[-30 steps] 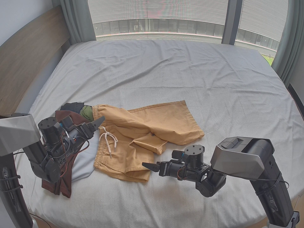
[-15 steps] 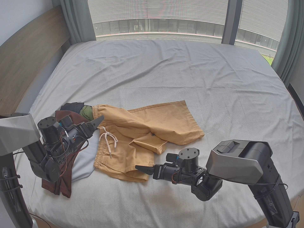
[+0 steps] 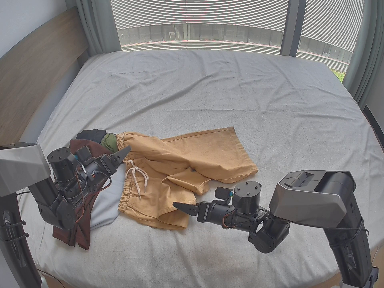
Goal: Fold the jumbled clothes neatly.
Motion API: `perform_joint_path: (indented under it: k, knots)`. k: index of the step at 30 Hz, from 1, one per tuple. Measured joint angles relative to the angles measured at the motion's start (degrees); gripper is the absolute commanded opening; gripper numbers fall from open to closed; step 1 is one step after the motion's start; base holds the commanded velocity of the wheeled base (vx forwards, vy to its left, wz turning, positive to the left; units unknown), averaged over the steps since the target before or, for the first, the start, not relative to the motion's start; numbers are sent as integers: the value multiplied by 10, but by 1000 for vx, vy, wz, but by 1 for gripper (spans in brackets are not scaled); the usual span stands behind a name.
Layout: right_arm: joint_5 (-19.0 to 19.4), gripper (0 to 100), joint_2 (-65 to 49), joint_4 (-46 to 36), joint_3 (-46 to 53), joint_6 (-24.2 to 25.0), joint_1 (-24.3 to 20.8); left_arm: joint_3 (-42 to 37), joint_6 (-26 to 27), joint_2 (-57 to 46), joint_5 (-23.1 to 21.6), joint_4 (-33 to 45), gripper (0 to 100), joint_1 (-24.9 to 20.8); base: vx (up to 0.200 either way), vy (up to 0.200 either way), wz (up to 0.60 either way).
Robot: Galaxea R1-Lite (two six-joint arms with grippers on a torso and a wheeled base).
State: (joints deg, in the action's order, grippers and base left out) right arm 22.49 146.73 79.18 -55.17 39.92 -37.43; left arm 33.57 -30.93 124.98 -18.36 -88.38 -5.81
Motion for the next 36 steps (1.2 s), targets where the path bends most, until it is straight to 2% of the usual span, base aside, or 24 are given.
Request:
perform_joint_path:
  k: [20,21,36]
  knots:
    - [0,100,36,1,-45,37,25,1,0,-1,0,0,100,1,0,0,0]
    - [0,0,37,1,-47,37,25,1,0,-1,0,0,100,1,0,0,0]
    - [0,0,54,1,-54,37,22,1,0,-3,0,0,100,1,0,0,0]
